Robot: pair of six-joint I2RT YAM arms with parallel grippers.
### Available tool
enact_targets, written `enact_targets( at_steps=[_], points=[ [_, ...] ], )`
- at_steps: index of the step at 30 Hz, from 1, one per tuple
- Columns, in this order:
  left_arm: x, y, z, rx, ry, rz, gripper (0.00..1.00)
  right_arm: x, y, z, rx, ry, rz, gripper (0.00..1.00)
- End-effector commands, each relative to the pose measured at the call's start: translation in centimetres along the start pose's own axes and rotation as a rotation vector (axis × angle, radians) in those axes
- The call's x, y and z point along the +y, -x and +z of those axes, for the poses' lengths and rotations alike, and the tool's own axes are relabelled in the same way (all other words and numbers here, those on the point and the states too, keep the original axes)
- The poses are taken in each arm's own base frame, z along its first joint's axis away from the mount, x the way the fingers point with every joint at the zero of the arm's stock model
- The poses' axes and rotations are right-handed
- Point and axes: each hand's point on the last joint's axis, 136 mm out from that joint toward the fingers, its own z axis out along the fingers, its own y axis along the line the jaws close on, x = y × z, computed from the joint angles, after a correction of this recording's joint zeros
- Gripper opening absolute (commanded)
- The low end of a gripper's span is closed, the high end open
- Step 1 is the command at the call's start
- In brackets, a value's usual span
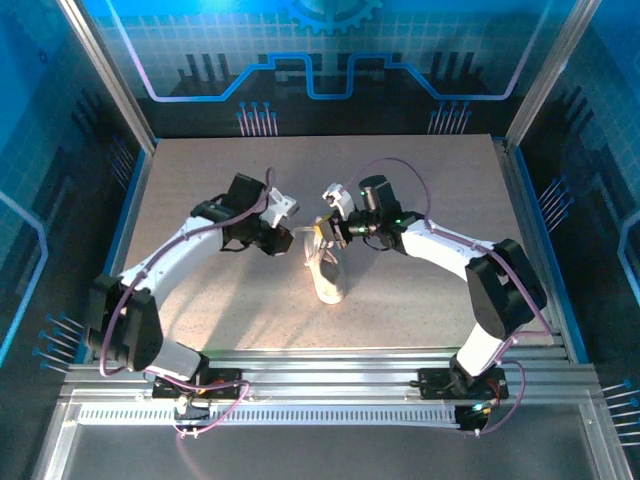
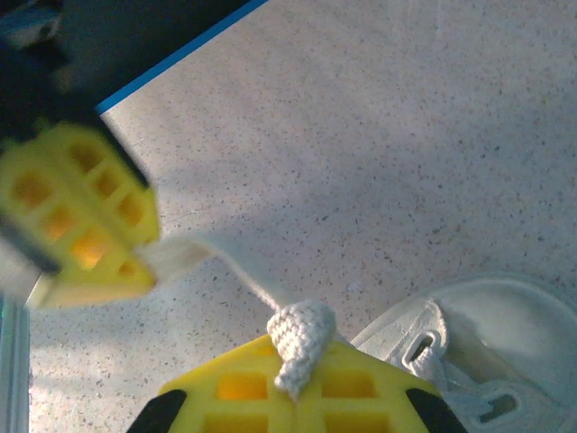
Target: Tie the shoes
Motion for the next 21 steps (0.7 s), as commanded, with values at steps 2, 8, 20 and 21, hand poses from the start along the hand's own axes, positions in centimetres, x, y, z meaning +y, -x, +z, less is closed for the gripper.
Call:
enact_targets(
  at_steps=[2, 8, 20, 21],
  points=[
    [-3.4, -0.8, 2.6, -0.062, -0.094, -0.473, 0.0, -0.7, 0.5, 0.0, 0.003, -0.022, 0.073, 0.0],
    [-7.4, -0.8, 4.6, -0.088, -0.12, -0.592, 0.0, -0.7, 0.7, 0.4, 0.029, -0.01, 0.096, 0.0],
    [-11.0, 3.7, 7.2, -0.269, -0.245, -0.488, 0.08, -0.2, 0.8, 1.0, 0.058, 0.045, 0.133, 0.0],
    [-11.4, 3.9, 7.4, -0.279, -0.256, -0.465, 0.11, -0.2, 0.8, 1.0, 0.06, 0.044, 0.136, 0.0]
  ],
)
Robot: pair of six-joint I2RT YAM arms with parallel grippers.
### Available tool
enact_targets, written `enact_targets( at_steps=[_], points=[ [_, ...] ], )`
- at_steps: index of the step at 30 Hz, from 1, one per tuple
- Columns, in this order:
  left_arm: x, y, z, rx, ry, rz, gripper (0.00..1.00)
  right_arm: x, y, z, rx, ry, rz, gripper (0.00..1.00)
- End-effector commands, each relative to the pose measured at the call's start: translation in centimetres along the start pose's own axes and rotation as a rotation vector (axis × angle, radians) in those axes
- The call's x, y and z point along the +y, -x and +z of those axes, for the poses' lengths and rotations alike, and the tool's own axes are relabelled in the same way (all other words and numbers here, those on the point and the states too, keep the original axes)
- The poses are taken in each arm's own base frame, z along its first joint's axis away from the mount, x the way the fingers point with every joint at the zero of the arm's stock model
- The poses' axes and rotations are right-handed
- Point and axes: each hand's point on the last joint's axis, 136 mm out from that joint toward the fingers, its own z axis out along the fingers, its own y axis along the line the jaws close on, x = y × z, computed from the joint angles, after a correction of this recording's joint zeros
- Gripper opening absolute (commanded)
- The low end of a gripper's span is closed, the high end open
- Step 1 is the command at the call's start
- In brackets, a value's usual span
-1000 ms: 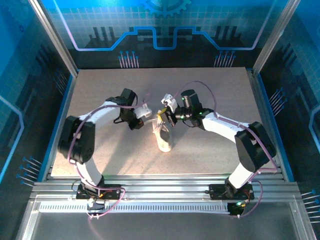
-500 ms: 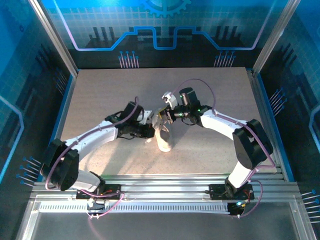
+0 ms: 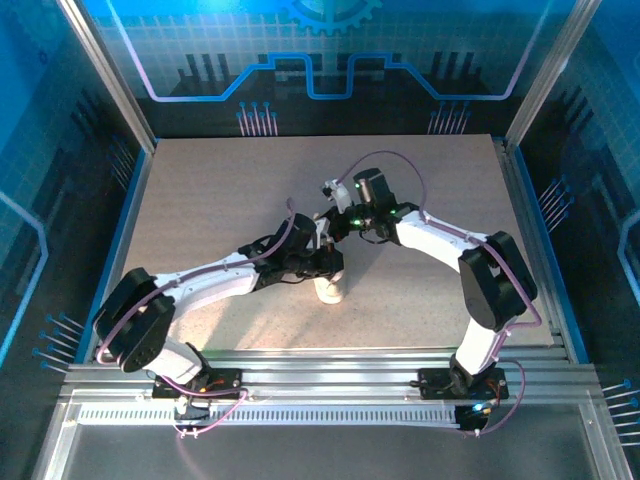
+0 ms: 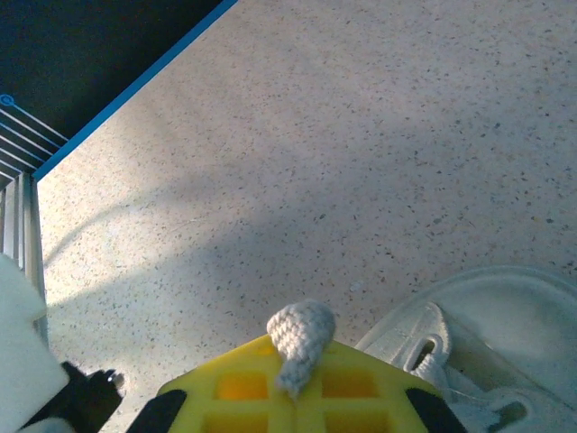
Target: Tie the shoes
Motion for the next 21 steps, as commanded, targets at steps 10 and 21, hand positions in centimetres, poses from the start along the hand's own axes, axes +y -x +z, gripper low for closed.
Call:
enact_targets(
  at_steps=[10, 21],
  points=[
    [-2.0, 0.3, -2.4, -0.054, -0.026, 0.296, 0.53, 0.5, -0.3, 0.0, 0.033, 0.037, 0.04, 0.0],
    [-1.1, 3.7, -11.4, -0.185, 0.049, 0.469, 0.53, 0.9, 0.1, -0.1, 0.027, 0.053, 0.016, 0.0]
  ],
)
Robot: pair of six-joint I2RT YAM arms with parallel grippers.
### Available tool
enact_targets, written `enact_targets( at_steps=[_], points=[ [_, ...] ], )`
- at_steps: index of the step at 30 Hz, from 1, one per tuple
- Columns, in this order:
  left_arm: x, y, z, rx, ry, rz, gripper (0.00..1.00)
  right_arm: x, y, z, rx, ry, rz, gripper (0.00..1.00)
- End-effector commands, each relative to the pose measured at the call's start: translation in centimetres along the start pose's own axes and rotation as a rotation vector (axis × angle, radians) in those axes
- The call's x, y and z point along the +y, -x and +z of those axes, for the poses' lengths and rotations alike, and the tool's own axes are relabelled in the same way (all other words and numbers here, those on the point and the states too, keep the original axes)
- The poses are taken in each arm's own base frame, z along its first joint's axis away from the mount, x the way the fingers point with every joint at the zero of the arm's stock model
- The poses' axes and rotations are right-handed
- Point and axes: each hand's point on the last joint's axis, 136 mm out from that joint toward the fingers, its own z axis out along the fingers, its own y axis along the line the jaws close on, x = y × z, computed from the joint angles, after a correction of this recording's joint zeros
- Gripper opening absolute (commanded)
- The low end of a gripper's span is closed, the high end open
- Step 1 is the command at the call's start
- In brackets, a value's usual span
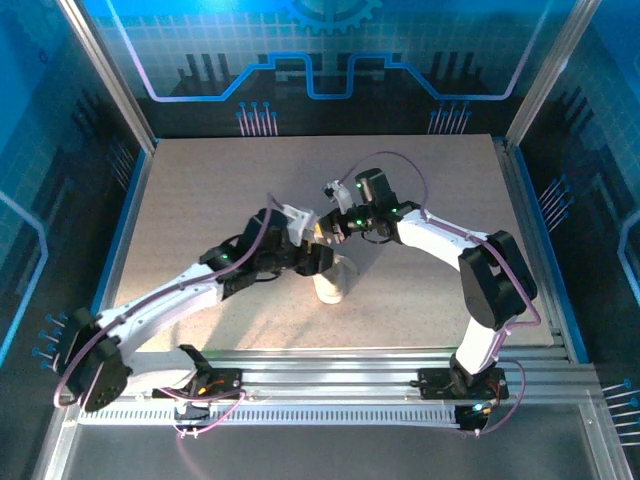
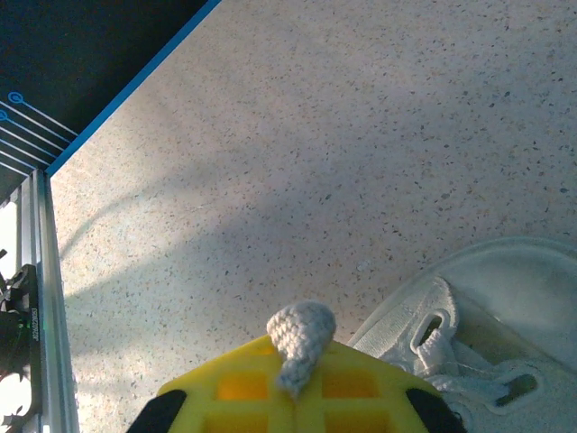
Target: Tie the shoes
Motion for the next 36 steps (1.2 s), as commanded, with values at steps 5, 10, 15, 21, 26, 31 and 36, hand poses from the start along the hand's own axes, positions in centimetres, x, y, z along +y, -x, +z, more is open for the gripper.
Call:
enact_targets(
  at_steps=[5, 10, 15, 21, 26, 31, 36],
  points=[
    [4.7, 4.7, -5.0, -0.179, 0.038, 0.008, 0.49, 2.4, 0.7, 0.0, -0.018, 0.043, -0.144, 0.0],
    [5.2, 6.3, -3.1, -0.161, -0.022, 0.0, 0.49, 3.3, 1.2, -0.3, -0.04, 0.039, -0.212, 0.0],
    [5.0, 6.9, -1.1, -0.139, -0.091, -0.014, 0.47, 3.9, 1.6, -0.8, -0.066, 0.034, -0.261, 0.0],
    [4.7, 7.1, -0.5, -0.13, -0.138, -0.023, 0.46, 5.1, 1.5, -1.6, -0.104, 0.022, -0.371, 0.0],
    [3.9, 7.9, -1.2, -0.168, -0.166, -0.016, 0.47, 5.3, 1.1, -1.7, -0.099, 0.007, -0.418, 0.0],
    [4.2, 7.5, -0.8, -0.149, -0.162, -0.02, 0.47, 5.9, 1.2, -1.9, -0.116, 0.018, -0.456, 0.0],
    [4.6, 6.8, -0.1, -0.122, -0.165, -0.038, 0.49, 6.1, 1.3, -1.9, -0.119, 0.019, -0.465, 0.0]
  ],
)
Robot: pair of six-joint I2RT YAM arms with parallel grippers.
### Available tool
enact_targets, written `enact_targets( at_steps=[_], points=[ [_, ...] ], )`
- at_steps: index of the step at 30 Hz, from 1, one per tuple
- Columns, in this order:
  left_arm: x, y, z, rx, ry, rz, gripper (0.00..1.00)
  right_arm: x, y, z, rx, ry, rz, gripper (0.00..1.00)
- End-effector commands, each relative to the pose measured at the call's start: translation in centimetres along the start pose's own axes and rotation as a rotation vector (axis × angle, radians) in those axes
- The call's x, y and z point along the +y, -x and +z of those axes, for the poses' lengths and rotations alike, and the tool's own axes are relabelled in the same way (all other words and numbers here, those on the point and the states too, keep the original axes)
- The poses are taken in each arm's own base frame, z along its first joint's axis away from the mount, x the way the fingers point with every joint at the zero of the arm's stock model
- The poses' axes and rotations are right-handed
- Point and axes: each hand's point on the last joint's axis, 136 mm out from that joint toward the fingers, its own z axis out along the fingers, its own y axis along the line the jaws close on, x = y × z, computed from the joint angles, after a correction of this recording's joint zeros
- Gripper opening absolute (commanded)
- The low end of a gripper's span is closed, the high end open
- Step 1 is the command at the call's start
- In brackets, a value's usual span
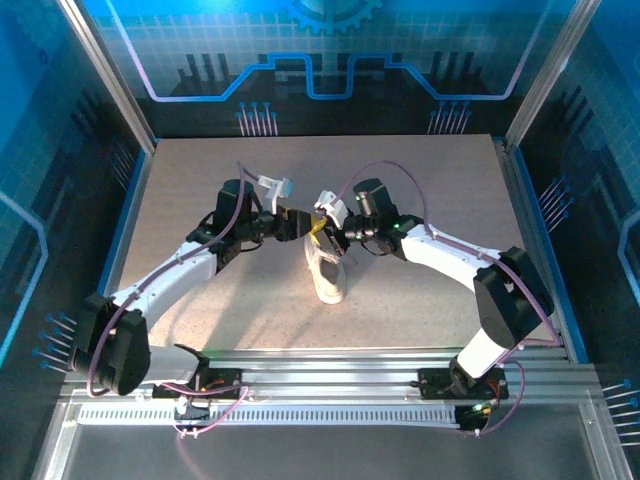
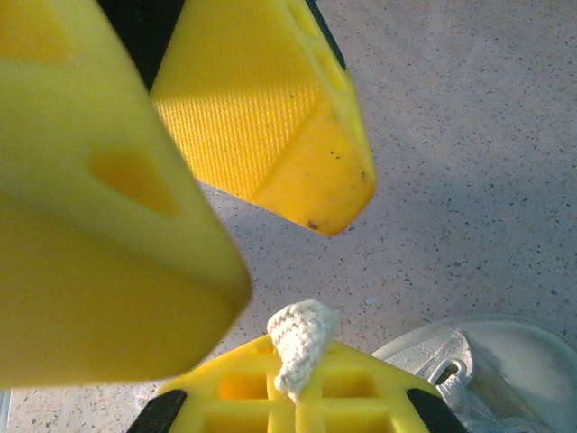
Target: Tie the shoes
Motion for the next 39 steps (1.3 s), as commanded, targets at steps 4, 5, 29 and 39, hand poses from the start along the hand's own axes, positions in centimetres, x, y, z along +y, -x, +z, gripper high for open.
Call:
enact_targets(
  at_steps=[4, 5, 29, 39],
  points=[
    [-0.1, 0.2, 0.5, 0.013, -0.035, -0.009, 0.5, 1.3, 2.1, -0.7, -0.057, 0.016, -0.073, 0.0],
    [0.1, 0.0, 0.6, 0.02, -0.032, -0.014, 0.5, 1.4, 2.1, -0.7, -0.059, 0.018, -0.072, 0.0],
    [1.2, -1.4, 2.5, 0.093, -0.041, -0.044, 0.06, 1.2, 2.0, -0.9, -0.094, 0.008, -0.048, 0.0],
    [1.4, -1.5, 2.4, 0.092, -0.035, -0.03, 0.35, 0.9, 1.6, -1.3, -0.12, 0.011, -0.029, 0.0]
  ],
)
